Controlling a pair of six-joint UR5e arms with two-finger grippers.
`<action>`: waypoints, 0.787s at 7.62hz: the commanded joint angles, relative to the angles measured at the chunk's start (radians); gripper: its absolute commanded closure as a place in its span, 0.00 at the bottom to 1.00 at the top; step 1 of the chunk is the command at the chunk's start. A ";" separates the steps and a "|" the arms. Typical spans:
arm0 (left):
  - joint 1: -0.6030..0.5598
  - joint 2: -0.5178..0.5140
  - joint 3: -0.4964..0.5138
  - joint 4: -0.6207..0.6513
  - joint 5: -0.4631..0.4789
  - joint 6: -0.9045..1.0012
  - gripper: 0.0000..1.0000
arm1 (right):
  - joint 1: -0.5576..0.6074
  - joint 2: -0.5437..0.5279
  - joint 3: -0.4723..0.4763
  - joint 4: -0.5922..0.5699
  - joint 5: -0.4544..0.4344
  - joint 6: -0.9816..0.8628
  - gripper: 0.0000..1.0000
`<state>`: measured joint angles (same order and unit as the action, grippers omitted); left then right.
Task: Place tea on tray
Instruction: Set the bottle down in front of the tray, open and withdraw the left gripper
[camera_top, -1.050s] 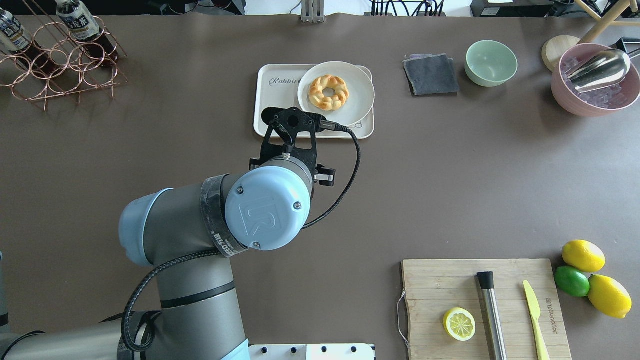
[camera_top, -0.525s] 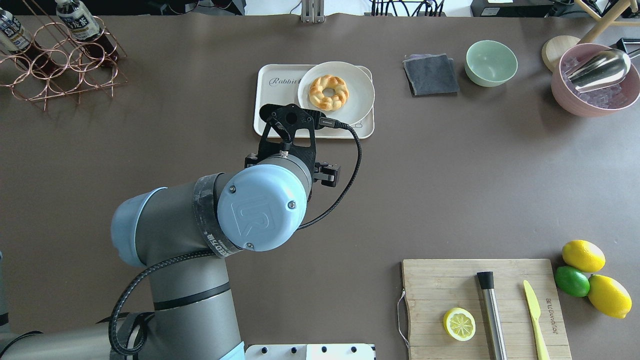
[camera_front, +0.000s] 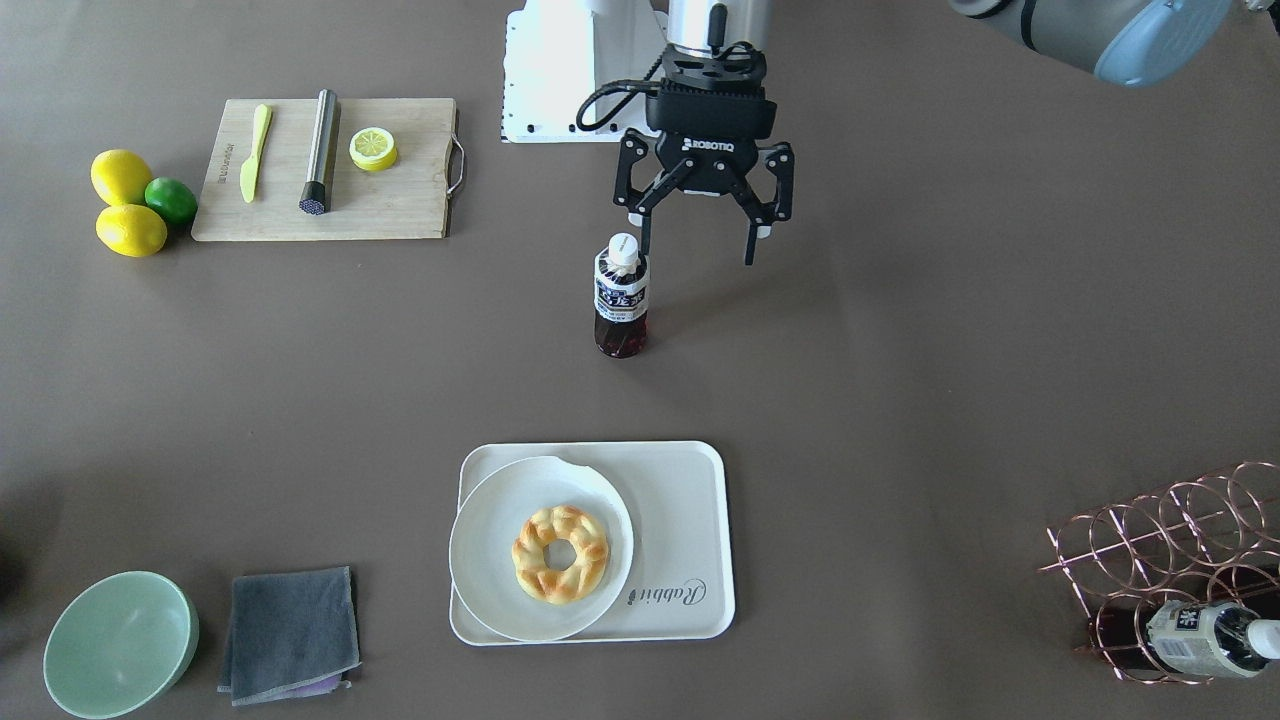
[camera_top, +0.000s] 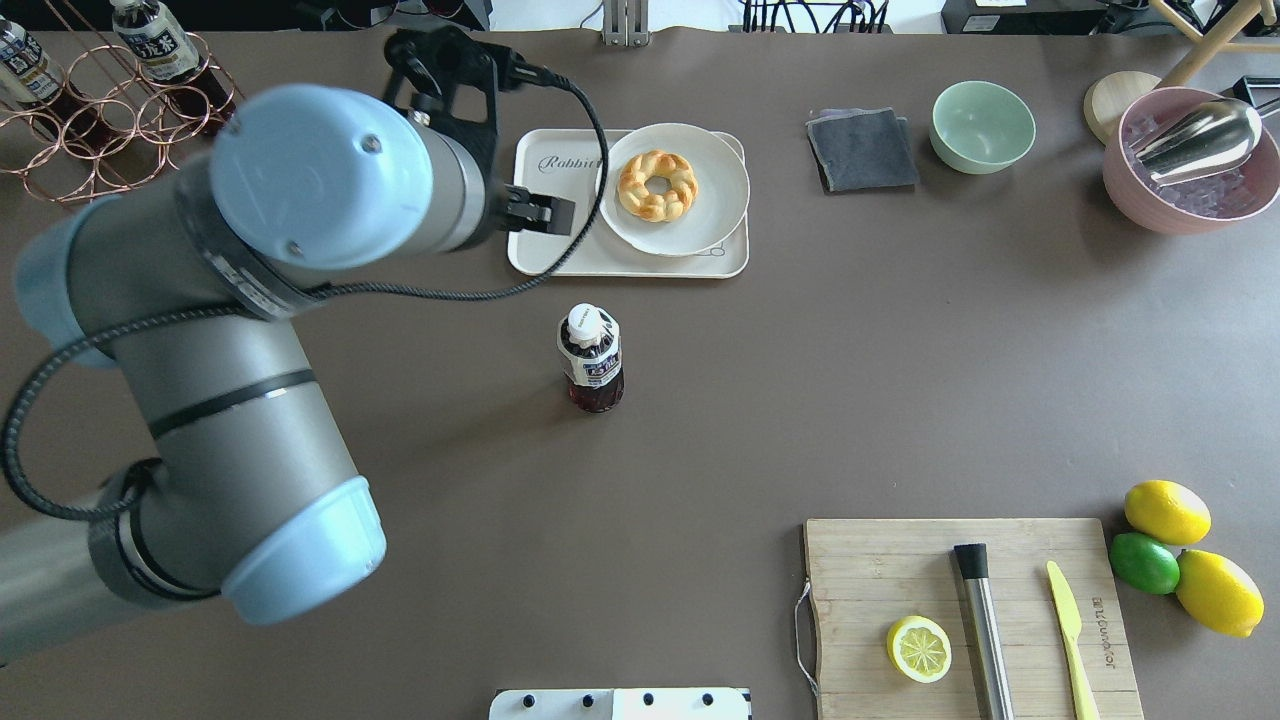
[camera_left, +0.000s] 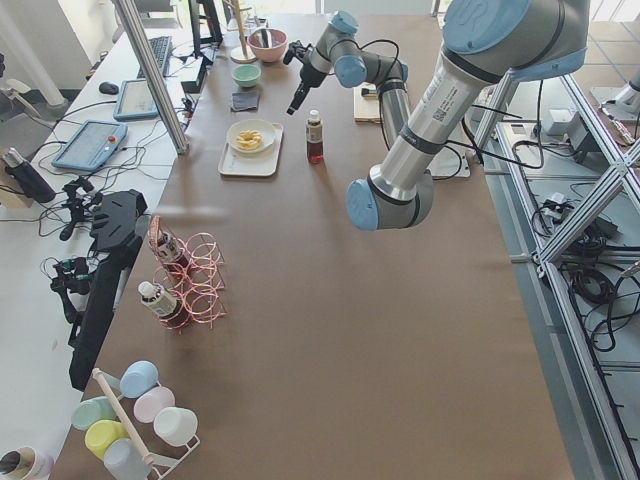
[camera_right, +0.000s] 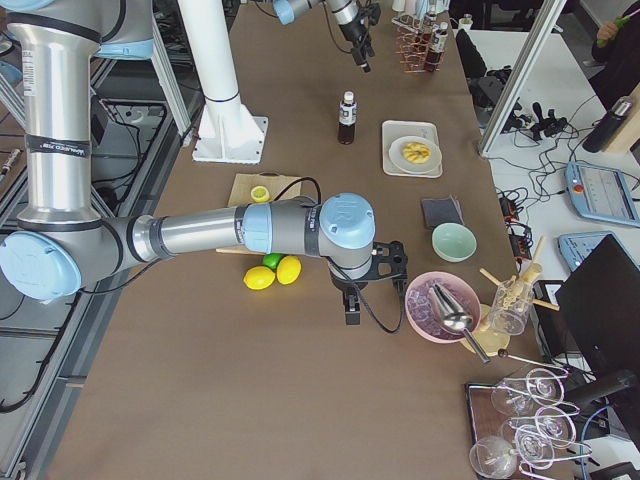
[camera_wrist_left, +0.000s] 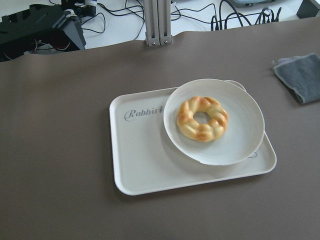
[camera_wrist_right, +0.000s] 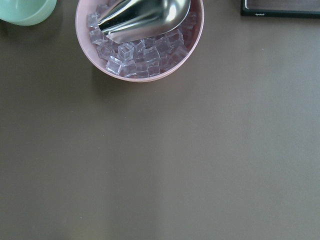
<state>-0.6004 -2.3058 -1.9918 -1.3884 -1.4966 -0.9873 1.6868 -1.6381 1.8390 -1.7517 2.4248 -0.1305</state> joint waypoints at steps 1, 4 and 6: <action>-0.359 0.138 -0.013 -0.008 -0.332 0.300 0.02 | -0.045 0.066 0.020 -0.002 0.008 0.061 0.00; -0.621 0.340 0.040 -0.015 -0.442 0.466 0.02 | -0.214 0.191 0.052 -0.002 0.004 0.277 0.00; -0.726 0.534 0.068 -0.229 -0.439 0.478 0.02 | -0.341 0.275 0.077 0.000 -0.006 0.436 0.00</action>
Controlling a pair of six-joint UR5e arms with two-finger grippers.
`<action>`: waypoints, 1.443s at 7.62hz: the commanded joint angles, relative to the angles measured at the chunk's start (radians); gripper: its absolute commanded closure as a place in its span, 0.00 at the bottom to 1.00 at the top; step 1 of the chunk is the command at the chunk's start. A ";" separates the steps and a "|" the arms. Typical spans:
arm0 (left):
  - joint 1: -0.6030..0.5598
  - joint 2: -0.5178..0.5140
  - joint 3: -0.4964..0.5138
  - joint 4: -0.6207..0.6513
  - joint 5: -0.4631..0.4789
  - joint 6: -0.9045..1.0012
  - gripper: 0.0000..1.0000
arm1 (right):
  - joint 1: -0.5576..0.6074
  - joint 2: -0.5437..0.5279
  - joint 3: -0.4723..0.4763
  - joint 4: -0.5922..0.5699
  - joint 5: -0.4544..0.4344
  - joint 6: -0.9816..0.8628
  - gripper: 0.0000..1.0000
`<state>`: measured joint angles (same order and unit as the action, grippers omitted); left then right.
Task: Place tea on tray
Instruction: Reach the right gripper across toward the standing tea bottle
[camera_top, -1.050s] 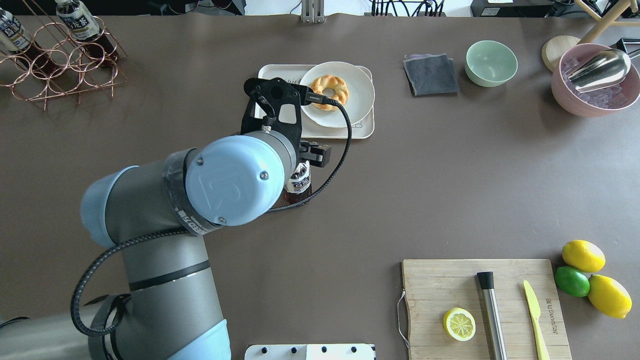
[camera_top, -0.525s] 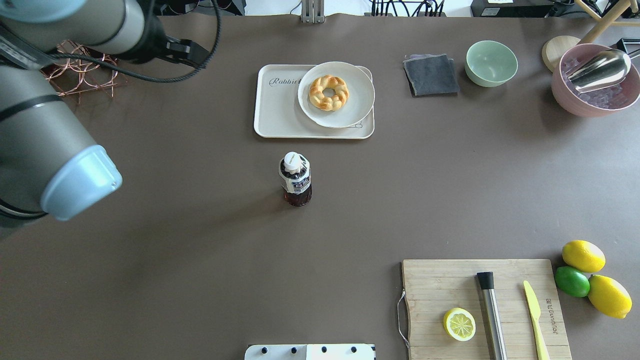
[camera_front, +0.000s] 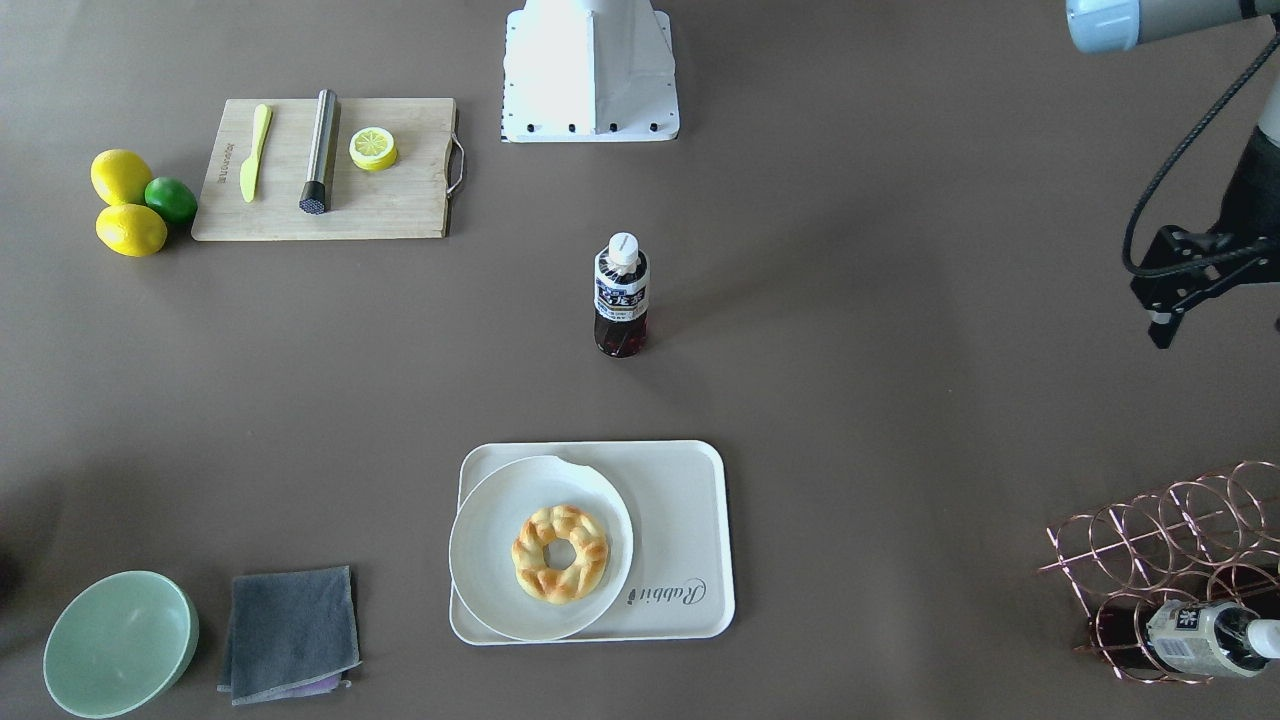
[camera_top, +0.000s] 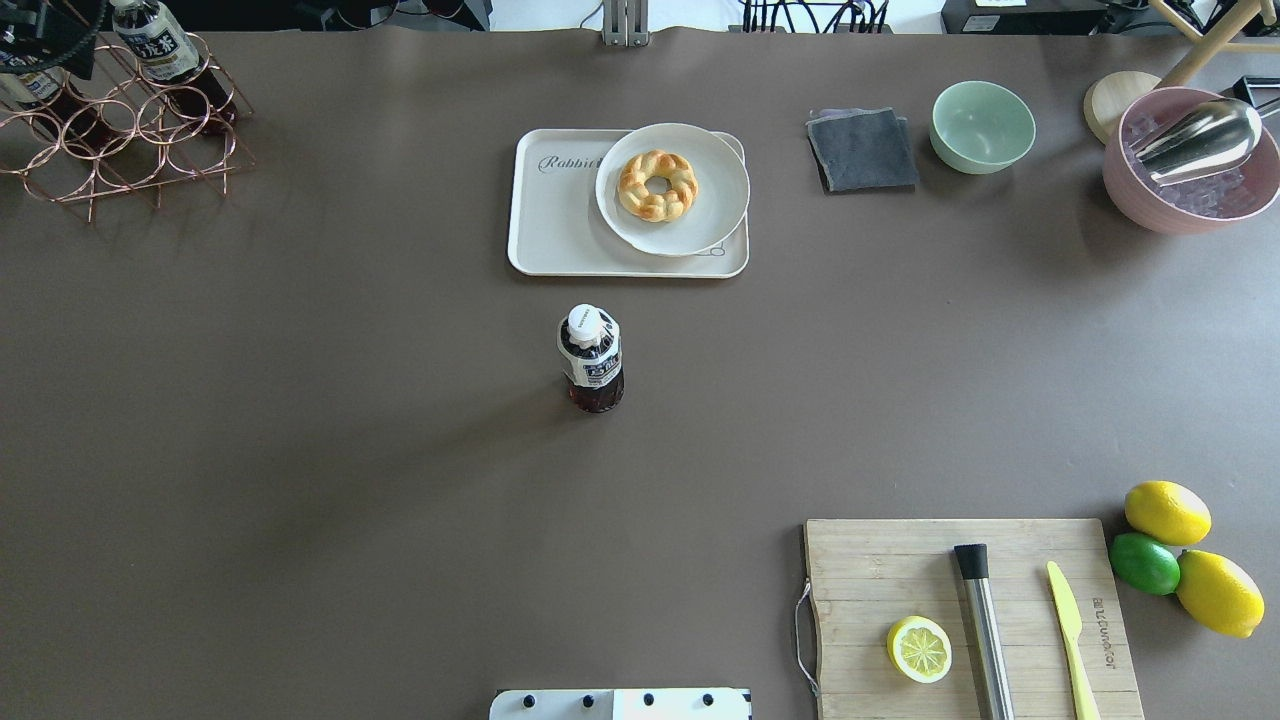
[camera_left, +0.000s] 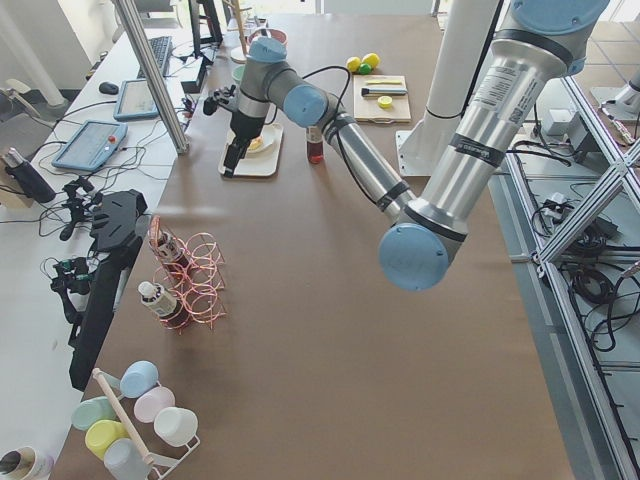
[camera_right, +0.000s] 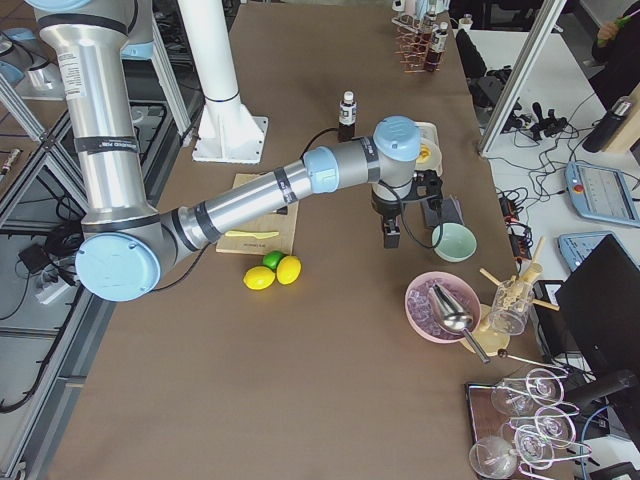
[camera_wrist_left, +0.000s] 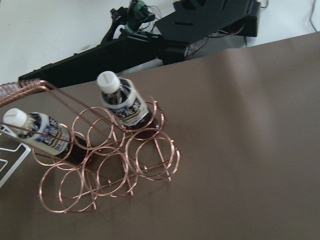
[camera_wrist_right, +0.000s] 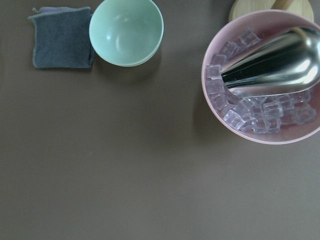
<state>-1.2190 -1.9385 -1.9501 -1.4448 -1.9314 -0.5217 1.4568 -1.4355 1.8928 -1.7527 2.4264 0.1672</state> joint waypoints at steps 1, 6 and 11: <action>-0.167 0.258 0.049 -0.307 -0.008 0.020 0.02 | -0.174 0.131 0.029 0.001 -0.015 0.241 0.00; -0.364 0.380 0.173 -0.341 -0.254 0.224 0.02 | -0.504 0.383 0.043 -0.002 -0.203 0.543 0.00; -0.373 0.306 0.183 -0.069 -0.297 0.267 0.02 | -0.703 0.688 -0.113 -0.013 -0.341 0.885 0.00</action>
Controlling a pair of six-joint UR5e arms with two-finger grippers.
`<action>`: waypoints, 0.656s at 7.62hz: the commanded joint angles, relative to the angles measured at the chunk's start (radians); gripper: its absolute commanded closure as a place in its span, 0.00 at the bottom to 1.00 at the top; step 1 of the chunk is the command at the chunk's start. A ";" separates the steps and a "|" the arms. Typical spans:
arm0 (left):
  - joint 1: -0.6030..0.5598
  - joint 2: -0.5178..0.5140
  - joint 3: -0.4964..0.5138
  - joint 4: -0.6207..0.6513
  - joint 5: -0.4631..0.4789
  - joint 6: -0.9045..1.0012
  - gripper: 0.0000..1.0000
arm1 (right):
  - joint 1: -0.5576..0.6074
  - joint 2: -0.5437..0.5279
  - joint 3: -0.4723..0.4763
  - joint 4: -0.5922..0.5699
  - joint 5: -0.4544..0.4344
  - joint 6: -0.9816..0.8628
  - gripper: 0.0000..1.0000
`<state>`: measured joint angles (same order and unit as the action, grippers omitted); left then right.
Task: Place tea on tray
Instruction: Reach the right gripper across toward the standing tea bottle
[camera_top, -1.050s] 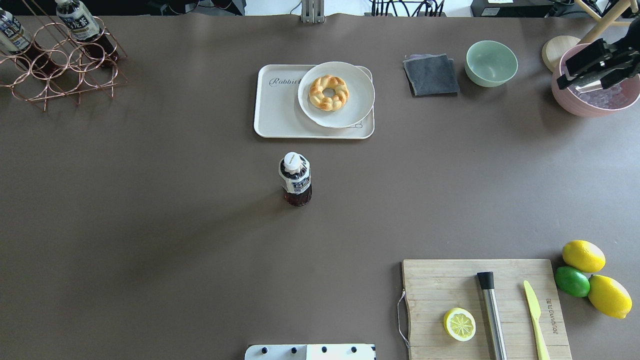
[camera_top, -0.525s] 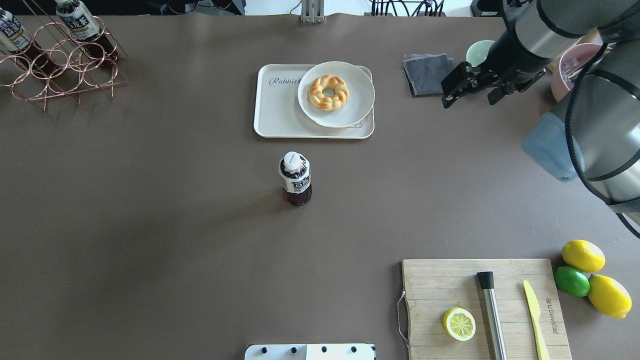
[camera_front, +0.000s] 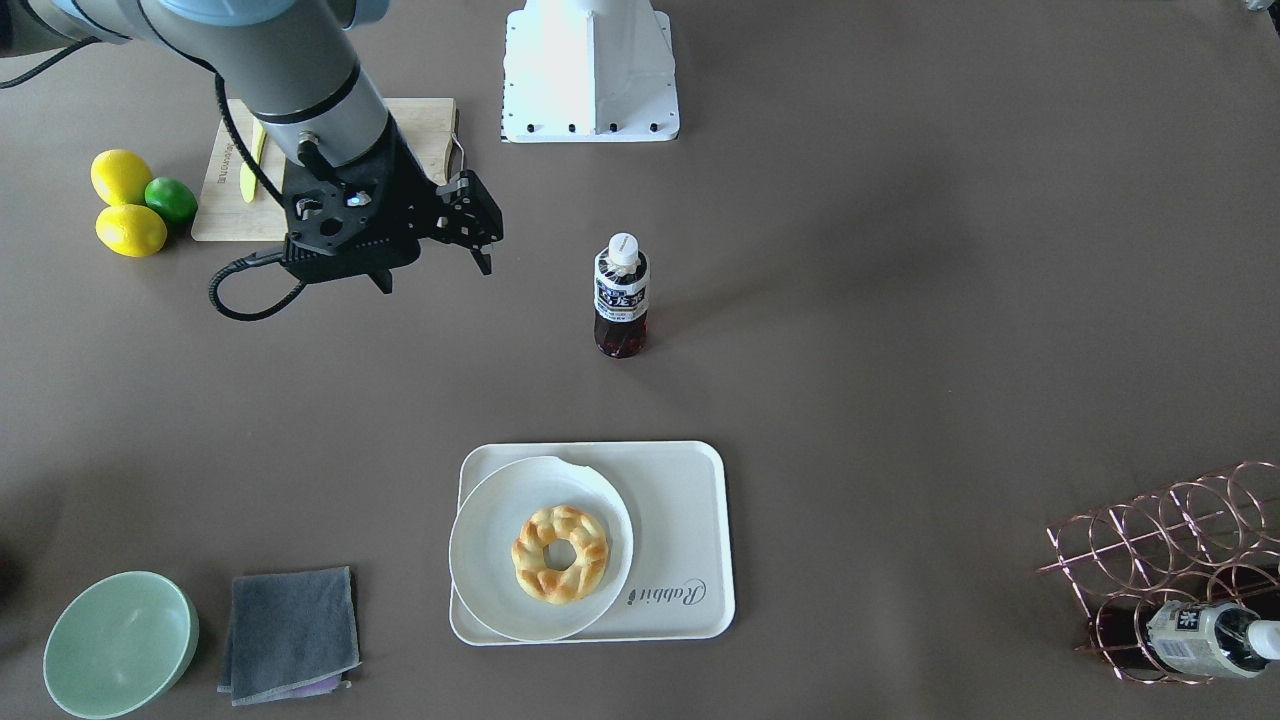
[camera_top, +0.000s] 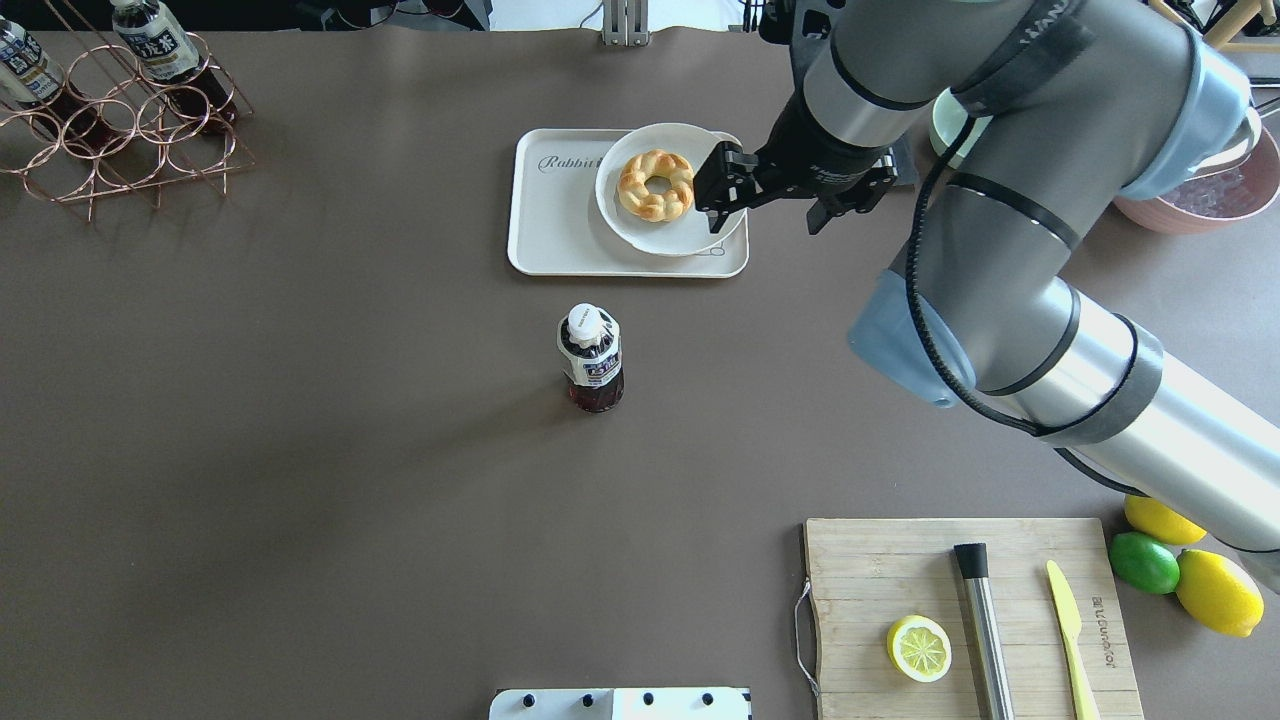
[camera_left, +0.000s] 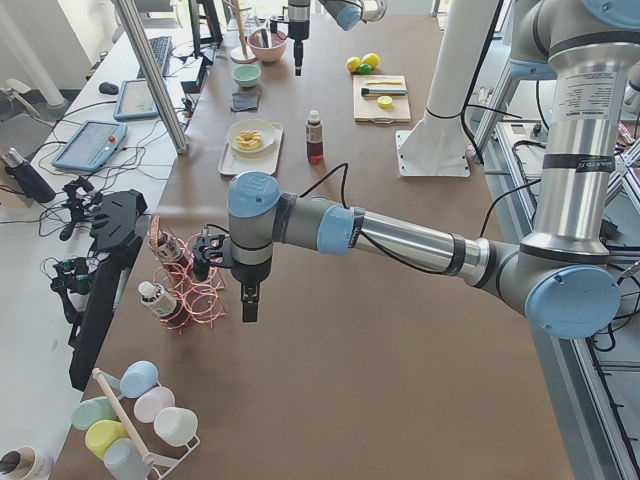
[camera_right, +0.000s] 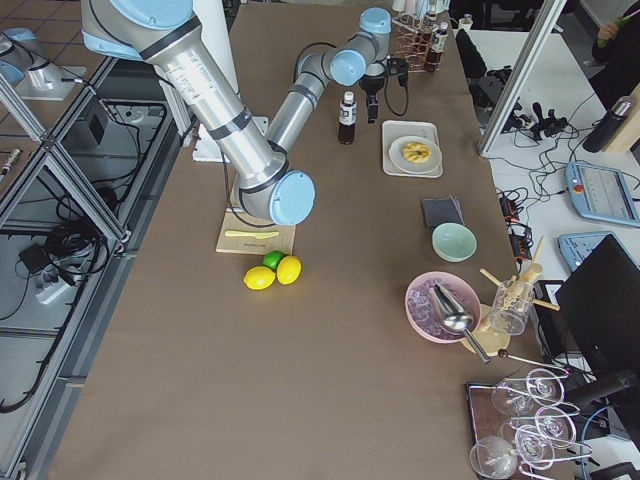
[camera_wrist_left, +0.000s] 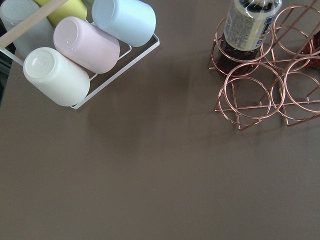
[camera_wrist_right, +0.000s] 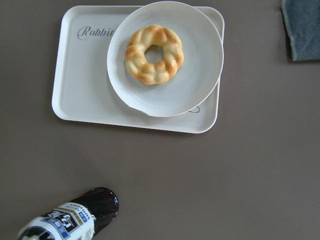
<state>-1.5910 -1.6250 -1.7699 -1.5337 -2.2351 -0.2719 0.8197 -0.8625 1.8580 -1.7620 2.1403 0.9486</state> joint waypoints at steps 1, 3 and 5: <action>-0.001 -0.006 0.006 0.020 0.005 0.045 0.02 | -0.092 0.169 -0.127 -0.004 -0.084 0.127 0.00; -0.018 -0.006 0.090 0.020 -0.006 0.195 0.02 | -0.132 0.212 -0.155 -0.010 -0.129 0.168 0.00; -0.020 -0.003 0.099 0.033 -0.006 0.198 0.02 | -0.177 0.236 -0.160 -0.019 -0.160 0.216 0.00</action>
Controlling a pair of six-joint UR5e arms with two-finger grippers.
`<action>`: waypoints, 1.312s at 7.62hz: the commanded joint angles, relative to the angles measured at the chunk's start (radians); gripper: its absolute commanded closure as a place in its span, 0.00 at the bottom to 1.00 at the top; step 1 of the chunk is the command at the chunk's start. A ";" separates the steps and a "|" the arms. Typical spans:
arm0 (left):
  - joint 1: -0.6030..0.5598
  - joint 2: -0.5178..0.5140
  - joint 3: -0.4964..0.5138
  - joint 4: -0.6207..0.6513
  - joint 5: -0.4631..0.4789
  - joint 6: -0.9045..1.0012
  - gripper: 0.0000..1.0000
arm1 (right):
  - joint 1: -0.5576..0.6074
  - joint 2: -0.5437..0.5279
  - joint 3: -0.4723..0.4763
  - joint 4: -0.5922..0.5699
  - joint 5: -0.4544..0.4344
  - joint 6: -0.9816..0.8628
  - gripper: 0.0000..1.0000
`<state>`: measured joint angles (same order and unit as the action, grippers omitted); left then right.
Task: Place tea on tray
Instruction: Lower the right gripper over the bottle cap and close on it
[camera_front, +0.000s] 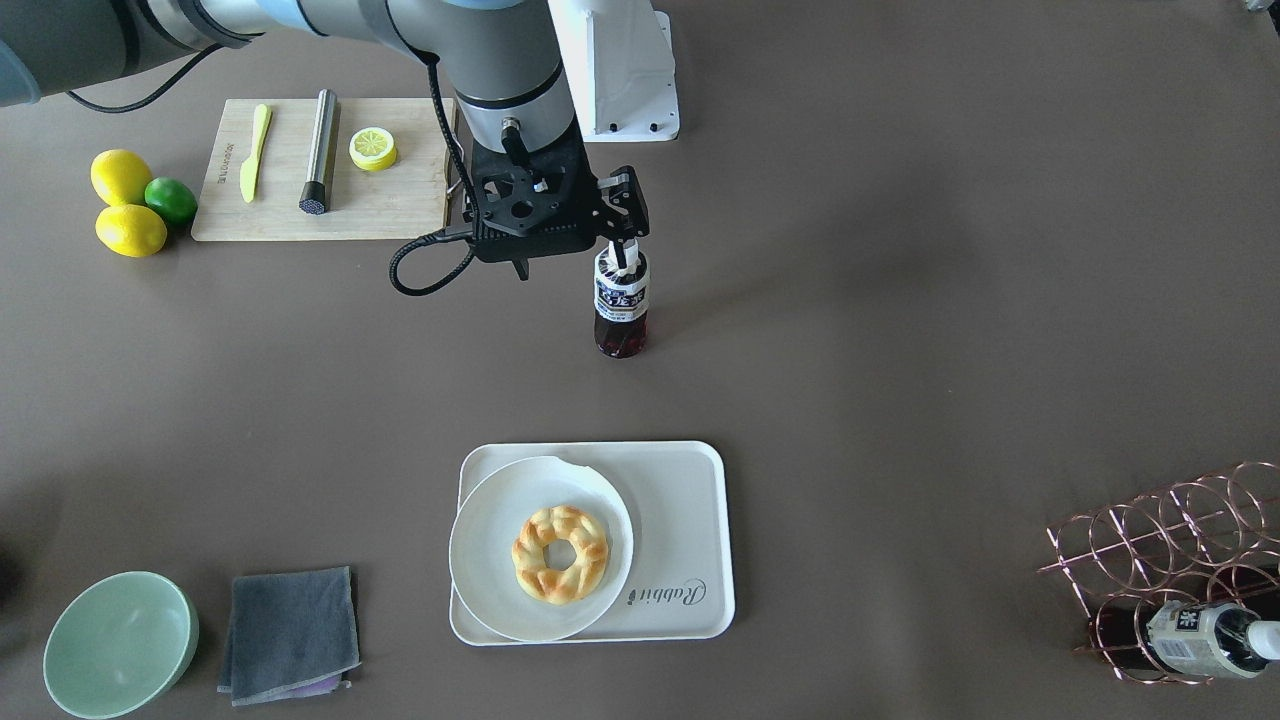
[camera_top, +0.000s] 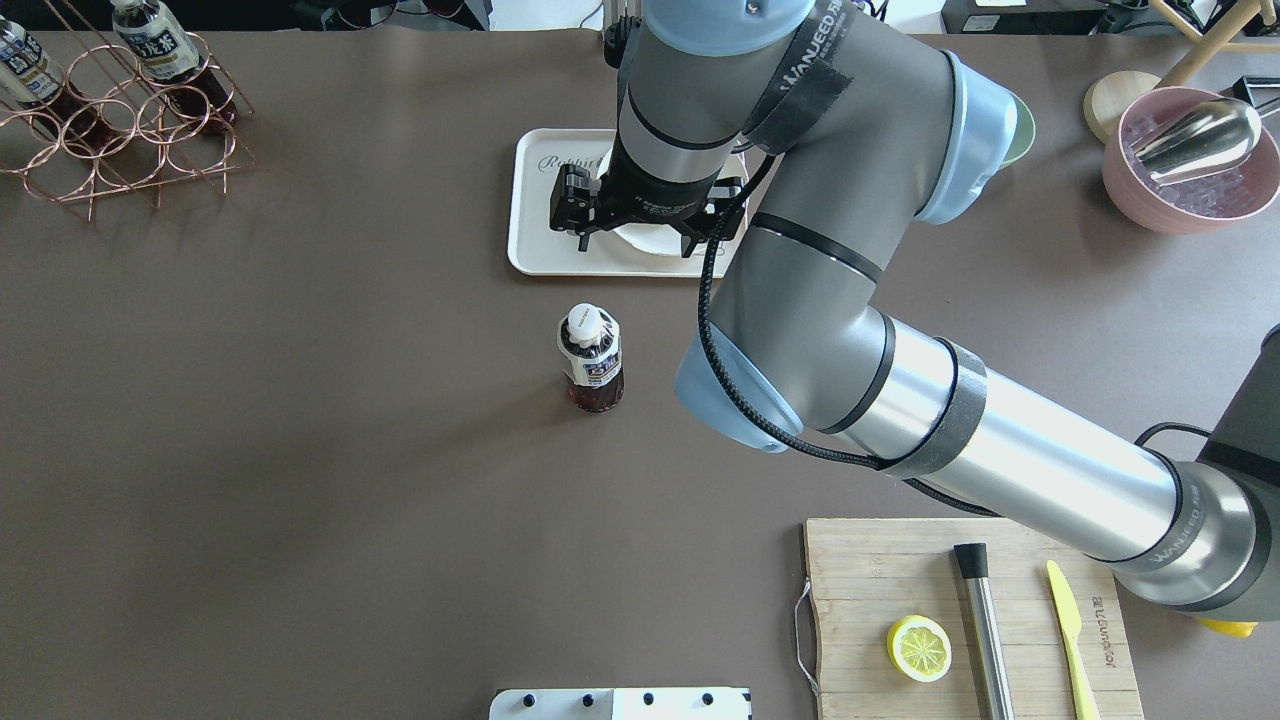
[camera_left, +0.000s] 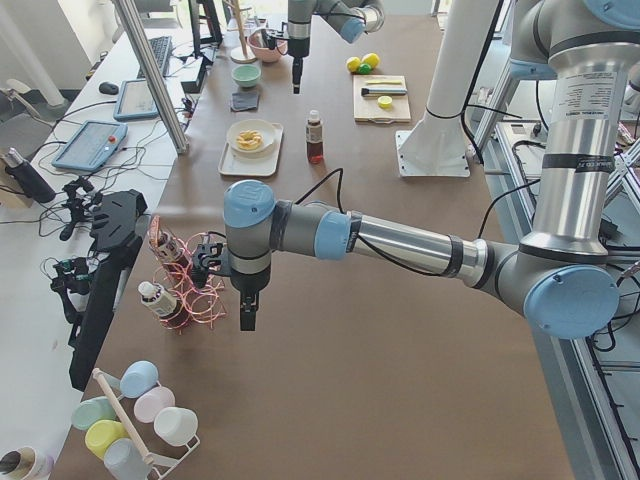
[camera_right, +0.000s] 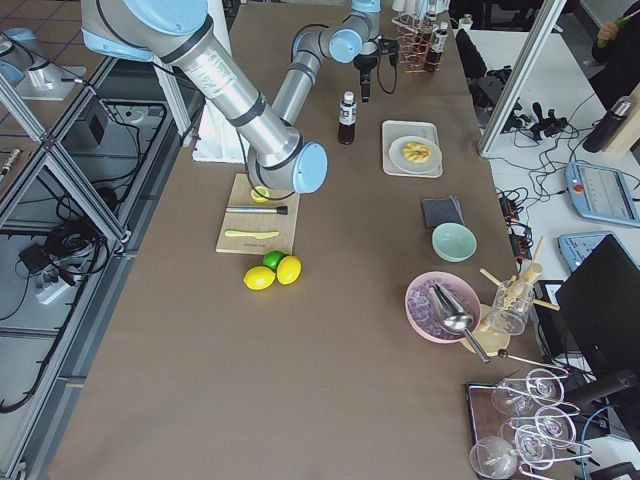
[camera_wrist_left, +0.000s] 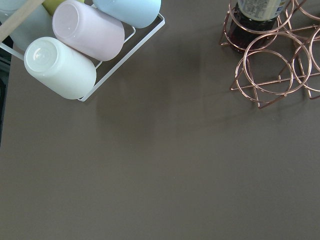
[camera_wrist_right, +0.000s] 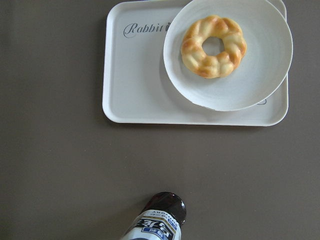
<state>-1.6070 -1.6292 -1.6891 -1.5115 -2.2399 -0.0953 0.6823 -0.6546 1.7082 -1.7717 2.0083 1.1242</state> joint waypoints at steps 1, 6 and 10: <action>-0.002 -0.001 0.019 0.023 -0.001 0.022 0.02 | -0.058 0.061 -0.033 -0.055 -0.034 0.040 0.00; -0.002 -0.001 0.019 0.025 -0.001 0.023 0.02 | -0.082 0.165 -0.203 -0.149 -0.045 0.020 0.00; -0.001 -0.003 0.019 0.025 -0.003 0.023 0.02 | -0.102 0.159 -0.190 -0.146 -0.040 0.020 0.00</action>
<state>-1.6090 -1.6318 -1.6705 -1.4864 -2.2412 -0.0721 0.5870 -0.4941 1.5150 -1.9178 1.9613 1.1450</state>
